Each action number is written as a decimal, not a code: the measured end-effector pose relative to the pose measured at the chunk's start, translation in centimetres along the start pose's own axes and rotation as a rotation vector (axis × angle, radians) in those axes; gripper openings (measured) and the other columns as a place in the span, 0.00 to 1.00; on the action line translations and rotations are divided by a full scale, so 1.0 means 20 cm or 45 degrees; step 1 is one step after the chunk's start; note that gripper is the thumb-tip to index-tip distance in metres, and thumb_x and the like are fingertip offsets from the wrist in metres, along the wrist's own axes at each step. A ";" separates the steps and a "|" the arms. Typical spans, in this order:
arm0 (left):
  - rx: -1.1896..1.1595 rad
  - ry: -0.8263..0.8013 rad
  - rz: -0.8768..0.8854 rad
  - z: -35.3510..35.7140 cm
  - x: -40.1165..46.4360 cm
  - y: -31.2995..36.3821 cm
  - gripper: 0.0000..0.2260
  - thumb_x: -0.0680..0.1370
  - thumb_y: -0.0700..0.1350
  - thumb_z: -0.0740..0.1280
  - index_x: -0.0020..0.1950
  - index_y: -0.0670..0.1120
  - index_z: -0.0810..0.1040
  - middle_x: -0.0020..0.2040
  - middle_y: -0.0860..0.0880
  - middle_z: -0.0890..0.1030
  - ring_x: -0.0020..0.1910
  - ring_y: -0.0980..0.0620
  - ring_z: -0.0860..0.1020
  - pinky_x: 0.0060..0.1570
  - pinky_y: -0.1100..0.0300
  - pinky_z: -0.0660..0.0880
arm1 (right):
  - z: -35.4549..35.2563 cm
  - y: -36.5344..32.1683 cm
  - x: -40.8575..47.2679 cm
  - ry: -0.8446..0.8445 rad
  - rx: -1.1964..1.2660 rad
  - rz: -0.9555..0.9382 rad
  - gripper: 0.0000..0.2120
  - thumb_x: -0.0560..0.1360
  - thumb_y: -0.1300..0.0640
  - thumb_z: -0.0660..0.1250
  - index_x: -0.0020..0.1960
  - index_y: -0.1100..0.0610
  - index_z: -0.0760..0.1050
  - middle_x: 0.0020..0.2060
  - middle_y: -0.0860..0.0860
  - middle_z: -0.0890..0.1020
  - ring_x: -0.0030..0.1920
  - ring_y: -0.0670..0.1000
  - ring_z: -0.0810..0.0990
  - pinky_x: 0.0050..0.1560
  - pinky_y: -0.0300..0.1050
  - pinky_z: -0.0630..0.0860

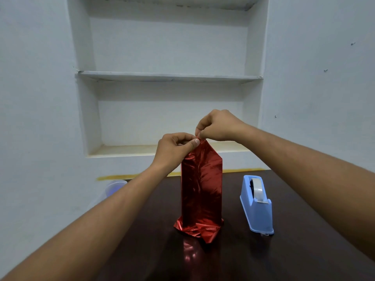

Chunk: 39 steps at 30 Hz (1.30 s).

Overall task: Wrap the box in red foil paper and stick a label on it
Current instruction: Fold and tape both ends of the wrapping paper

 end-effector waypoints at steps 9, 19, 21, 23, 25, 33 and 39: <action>-0.041 -0.086 -0.381 0.03 0.10 0.03 0.05 0.76 0.43 0.73 0.43 0.42 0.83 0.39 0.49 0.78 0.32 0.58 0.74 0.38 0.63 0.70 | 0.24 0.26 -0.07 -0.020 0.760 0.399 0.12 0.75 0.41 0.70 0.55 0.44 0.84 0.60 0.41 0.81 0.61 0.49 0.76 0.50 0.49 0.72; 0.007 0.004 -0.502 0.04 0.15 -0.11 0.06 0.70 0.43 0.79 0.43 0.42 0.88 0.37 0.48 0.84 0.36 0.50 0.81 0.38 0.59 0.76 | 0.42 0.27 -0.05 0.087 1.049 0.516 0.26 0.61 0.38 0.72 0.50 0.55 0.86 0.45 0.51 0.89 0.50 0.55 0.87 0.57 0.56 0.80; 0.038 0.020 -0.518 0.04 0.15 -0.13 0.06 0.68 0.43 0.80 0.42 0.43 0.88 0.38 0.47 0.84 0.37 0.49 0.80 0.38 0.58 0.75 | 0.45 0.28 -0.04 0.090 1.045 0.517 0.23 0.64 0.41 0.70 0.49 0.57 0.85 0.45 0.53 0.88 0.49 0.58 0.87 0.54 0.56 0.81; 0.076 0.025 -0.530 0.04 0.15 -0.16 0.06 0.67 0.42 0.80 0.40 0.43 0.87 0.37 0.49 0.84 0.38 0.49 0.79 0.39 0.58 0.74 | 0.47 0.29 -0.03 0.103 1.030 0.509 0.24 0.63 0.43 0.69 0.49 0.60 0.84 0.46 0.56 0.88 0.49 0.61 0.86 0.53 0.58 0.80; 0.105 0.039 -0.529 0.05 0.15 -0.17 0.06 0.66 0.42 0.80 0.40 0.42 0.87 0.37 0.50 0.84 0.39 0.50 0.80 0.41 0.58 0.74 | 0.50 0.31 -0.02 0.100 1.057 0.503 0.28 0.58 0.44 0.68 0.50 0.62 0.82 0.48 0.58 0.87 0.44 0.58 0.85 0.51 0.57 0.80; 0.133 0.053 -0.543 0.06 0.13 -0.17 0.04 0.66 0.39 0.81 0.37 0.44 0.87 0.37 0.49 0.84 0.40 0.51 0.81 0.38 0.62 0.73 | 0.52 0.34 -0.01 0.189 1.130 0.654 0.12 0.54 0.56 0.71 0.38 0.56 0.79 0.36 0.54 0.82 0.37 0.55 0.80 0.41 0.51 0.79; 0.132 0.163 -0.607 0.05 0.11 -0.19 0.18 0.64 0.42 0.83 0.52 0.46 0.84 0.52 0.48 0.84 0.51 0.50 0.82 0.46 0.60 0.76 | 0.49 0.32 0.01 0.205 1.203 0.757 0.19 0.50 0.63 0.73 0.42 0.58 0.82 0.40 0.57 0.84 0.41 0.58 0.84 0.49 0.58 0.84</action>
Point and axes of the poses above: each hand's wrist, its own x-axis towards the middle knuckle, its own z-axis out of the palm, y = z × x, the point moved 3 cm from there along x, towards the middle knuckle
